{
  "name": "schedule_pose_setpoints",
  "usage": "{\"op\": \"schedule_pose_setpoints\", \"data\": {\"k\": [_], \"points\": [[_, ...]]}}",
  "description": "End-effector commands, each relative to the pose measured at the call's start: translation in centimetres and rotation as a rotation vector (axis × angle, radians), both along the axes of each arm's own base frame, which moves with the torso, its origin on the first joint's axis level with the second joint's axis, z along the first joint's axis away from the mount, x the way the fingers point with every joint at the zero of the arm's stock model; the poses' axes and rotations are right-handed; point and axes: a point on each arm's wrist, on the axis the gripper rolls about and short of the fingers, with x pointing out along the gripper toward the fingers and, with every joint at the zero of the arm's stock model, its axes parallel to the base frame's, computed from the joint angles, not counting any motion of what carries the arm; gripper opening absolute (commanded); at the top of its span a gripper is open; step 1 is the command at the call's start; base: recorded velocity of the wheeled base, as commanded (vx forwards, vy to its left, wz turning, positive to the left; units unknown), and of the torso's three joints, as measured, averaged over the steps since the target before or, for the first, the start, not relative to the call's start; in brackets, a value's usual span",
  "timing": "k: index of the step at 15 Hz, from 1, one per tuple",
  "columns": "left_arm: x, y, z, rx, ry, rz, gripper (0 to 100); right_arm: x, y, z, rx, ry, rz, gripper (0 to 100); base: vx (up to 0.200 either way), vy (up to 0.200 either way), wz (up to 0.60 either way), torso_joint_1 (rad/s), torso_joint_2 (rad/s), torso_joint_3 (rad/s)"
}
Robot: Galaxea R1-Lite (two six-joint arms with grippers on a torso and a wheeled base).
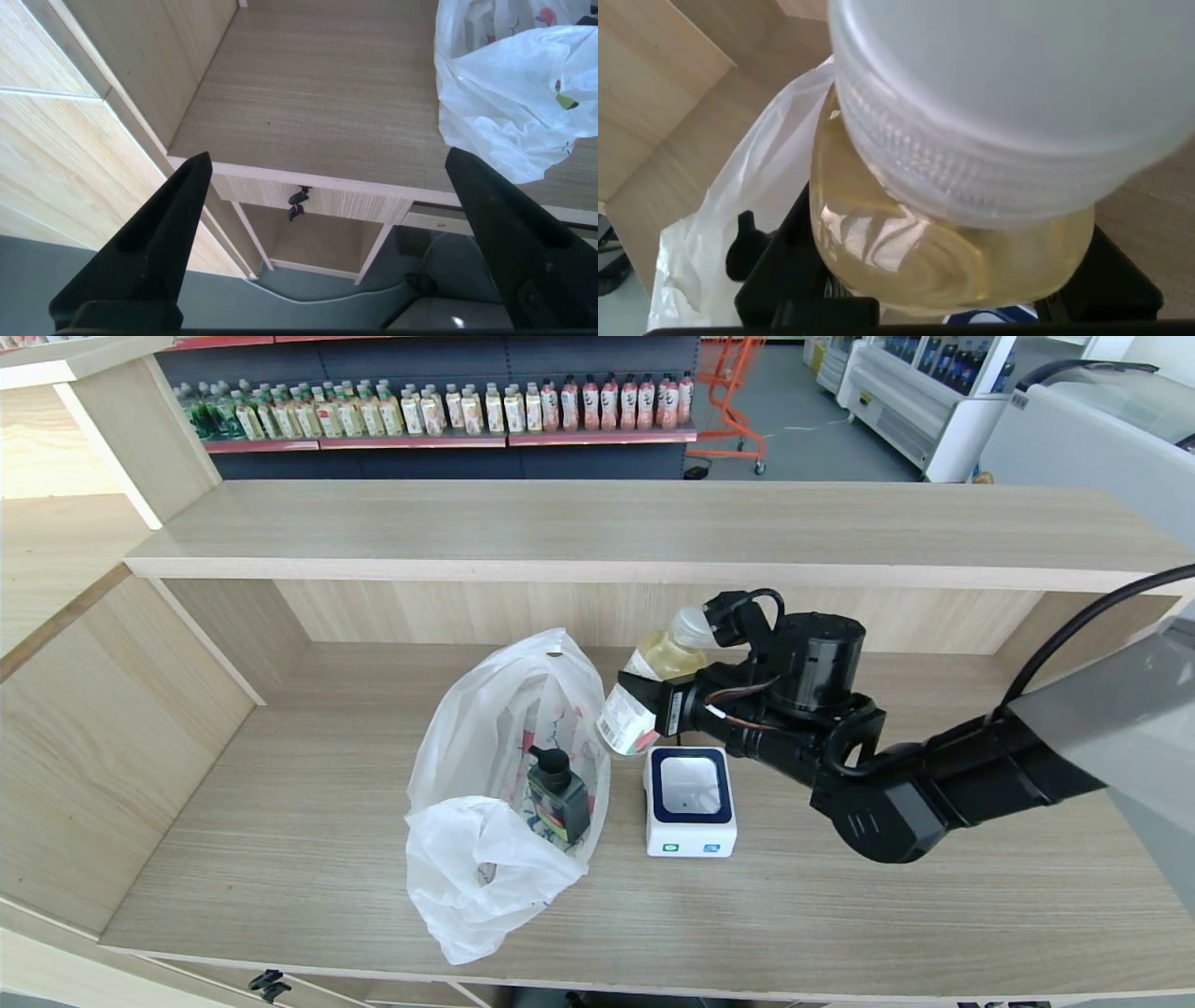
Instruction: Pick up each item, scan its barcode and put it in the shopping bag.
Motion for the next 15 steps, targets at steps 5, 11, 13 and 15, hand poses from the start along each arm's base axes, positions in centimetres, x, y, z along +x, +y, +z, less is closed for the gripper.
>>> {"op": "schedule_pose_setpoints", "data": {"k": [5, 11, 13, 15], "points": [[0.0, 0.0, 0.0, 0.000, 0.000, 0.001, 100, 2.2, 2.5, -2.7, 0.006, 0.033, 0.101, 0, 0.000, 0.000, 0.00, 0.000, 0.00, 0.000], [0.0, 0.0, 0.0, 0.000, 0.001, 0.001, 100, 3.2, 4.8, -4.0, 0.013, 0.017, 0.130, 0, 0.000, 0.000, 0.00, 0.000, 0.00, 0.000], [0.0, 0.0, 0.0, 0.000, 0.000, 0.001, 100, 3.8, 5.7, -3.7, 0.032, -0.011, 0.138, 0, 0.000, 0.000, 0.00, 0.000, 0.00, 0.000], [0.0, 0.0, 0.0, 0.000, 0.000, 0.001, 100, 3.9, 5.9, -4.3, 0.020, -0.008, 0.143, 0, 0.000, 0.000, 0.00, 0.000, 0.00, 0.000]]}}
